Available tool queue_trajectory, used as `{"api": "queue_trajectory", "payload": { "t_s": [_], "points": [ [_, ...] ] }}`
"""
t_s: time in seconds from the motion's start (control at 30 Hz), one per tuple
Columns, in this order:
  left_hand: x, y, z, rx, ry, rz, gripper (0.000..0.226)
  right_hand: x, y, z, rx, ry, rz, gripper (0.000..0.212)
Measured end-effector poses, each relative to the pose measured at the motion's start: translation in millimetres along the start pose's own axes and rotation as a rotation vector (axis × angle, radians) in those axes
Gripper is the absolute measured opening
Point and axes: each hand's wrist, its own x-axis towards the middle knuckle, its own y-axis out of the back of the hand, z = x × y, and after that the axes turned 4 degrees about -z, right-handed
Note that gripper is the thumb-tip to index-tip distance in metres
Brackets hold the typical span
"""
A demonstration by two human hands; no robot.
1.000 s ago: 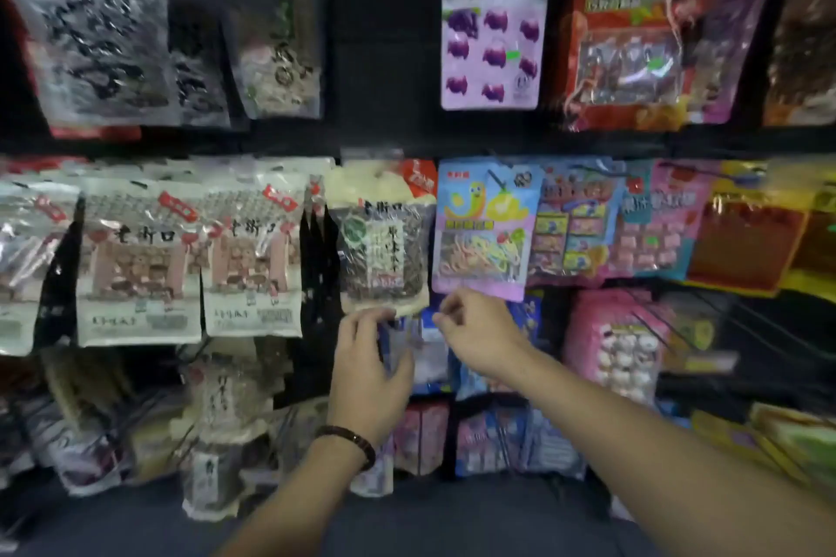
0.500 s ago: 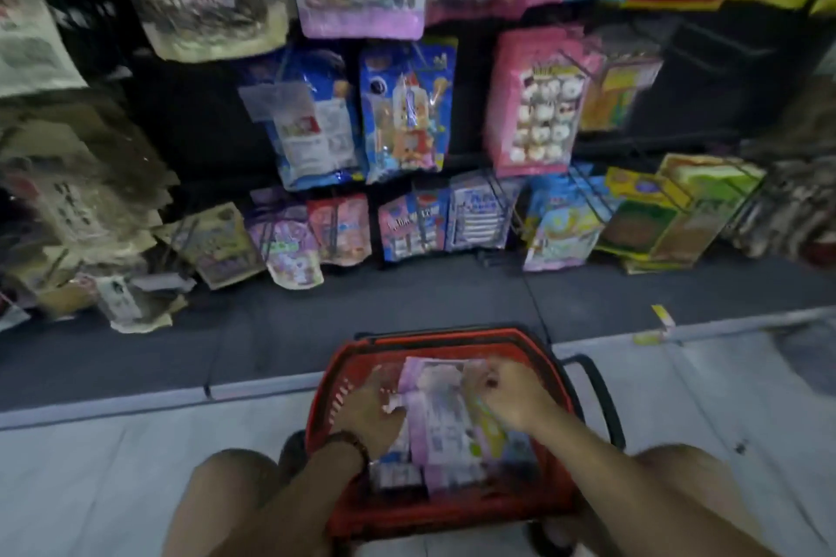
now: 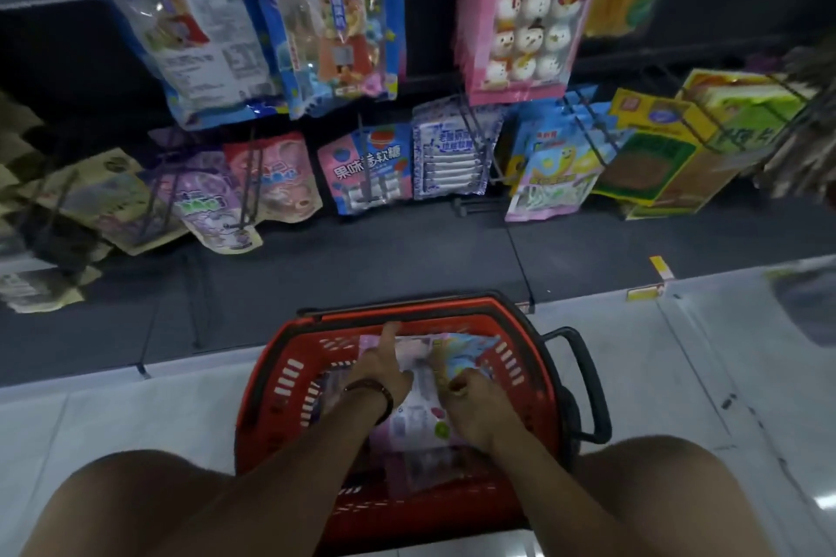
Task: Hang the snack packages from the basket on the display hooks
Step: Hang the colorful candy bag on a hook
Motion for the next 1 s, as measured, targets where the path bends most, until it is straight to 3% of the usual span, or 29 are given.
{"api": "queue_trajectory", "payload": {
  "t_s": [0.17,0.23,0.3,0.4,0.57,0.67,0.77,0.83,0.93,1.0],
  "points": [
    [15,-24,-10,0.031,0.098,-0.073,0.061,7,-11,0,0.048,-0.038,-0.086,0.021],
    [13,-34,-18,-0.122,0.121,-0.146,0.055,10,-15,2,0.055,-0.057,-0.083,0.011],
    [3,-43,-23,-0.300,0.145,-0.160,0.047,16,-23,9,0.096,-0.089,-0.099,0.016],
    [-29,-56,-21,-0.484,0.035,-0.031,0.054,14,-24,12,0.319,-0.114,-0.028,0.038],
    [-100,-71,-1,-0.987,-0.023,0.013,0.059,-1,-21,15,0.784,-0.225,-0.031,0.047],
    [-137,-66,9,-1.156,-0.081,0.065,0.061,-16,-21,16,1.060,-0.266,-0.079,0.044],
    [-170,-56,15,-1.187,-0.214,0.044,0.073,-35,-13,7,1.168,-0.244,-0.095,0.022],
    [-189,-49,16,-1.144,-0.302,0.025,0.080,-48,-7,2,1.218,-0.163,-0.060,0.019],
    [-208,-34,13,-1.100,-0.336,0.099,0.057,-71,3,-8,1.256,-0.005,-0.021,0.017],
    [-212,-17,5,-1.066,-0.324,0.210,0.056,-84,14,-14,1.263,0.084,0.001,0.014]
  ]
}}
